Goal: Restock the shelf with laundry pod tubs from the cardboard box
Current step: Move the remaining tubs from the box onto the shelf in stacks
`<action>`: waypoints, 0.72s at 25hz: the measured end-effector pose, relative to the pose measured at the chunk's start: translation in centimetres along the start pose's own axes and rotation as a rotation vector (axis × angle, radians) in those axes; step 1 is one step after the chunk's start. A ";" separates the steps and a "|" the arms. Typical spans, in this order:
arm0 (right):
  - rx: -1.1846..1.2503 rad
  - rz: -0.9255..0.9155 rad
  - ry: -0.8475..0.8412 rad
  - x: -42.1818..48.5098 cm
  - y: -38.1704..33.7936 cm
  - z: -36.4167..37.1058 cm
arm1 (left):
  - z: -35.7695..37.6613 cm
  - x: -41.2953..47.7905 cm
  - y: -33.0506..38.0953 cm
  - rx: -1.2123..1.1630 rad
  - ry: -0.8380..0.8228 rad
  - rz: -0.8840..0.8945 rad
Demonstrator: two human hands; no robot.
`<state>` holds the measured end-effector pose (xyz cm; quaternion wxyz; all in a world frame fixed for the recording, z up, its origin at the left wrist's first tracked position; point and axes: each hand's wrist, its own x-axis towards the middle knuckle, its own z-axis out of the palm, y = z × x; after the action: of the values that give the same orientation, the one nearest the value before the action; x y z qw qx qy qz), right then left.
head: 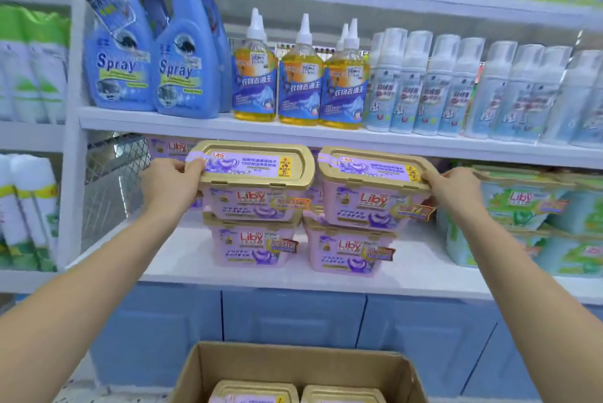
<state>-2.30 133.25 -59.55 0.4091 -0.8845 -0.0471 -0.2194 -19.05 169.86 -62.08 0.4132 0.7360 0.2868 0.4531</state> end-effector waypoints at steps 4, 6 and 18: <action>-0.020 0.025 -0.032 1.9 0.2 1.5 | 1.6 1.7 0.7 0.202 -0.011 -0.006; -0.028 0.043 -0.064 2.6 0.1 2.2 | 2.4 3.0 0.6 0.262 -0.075 -0.035; 0.150 -0.118 -0.122 -1.8 2.9 4.6 | 4.4 -2.0 -4.6 0.048 -0.245 0.143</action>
<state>-1.60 134.94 -64.98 0.4567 -0.8589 -0.1401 -0.1847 -16.12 169.03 -68.00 0.3941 0.8140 0.1916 0.3813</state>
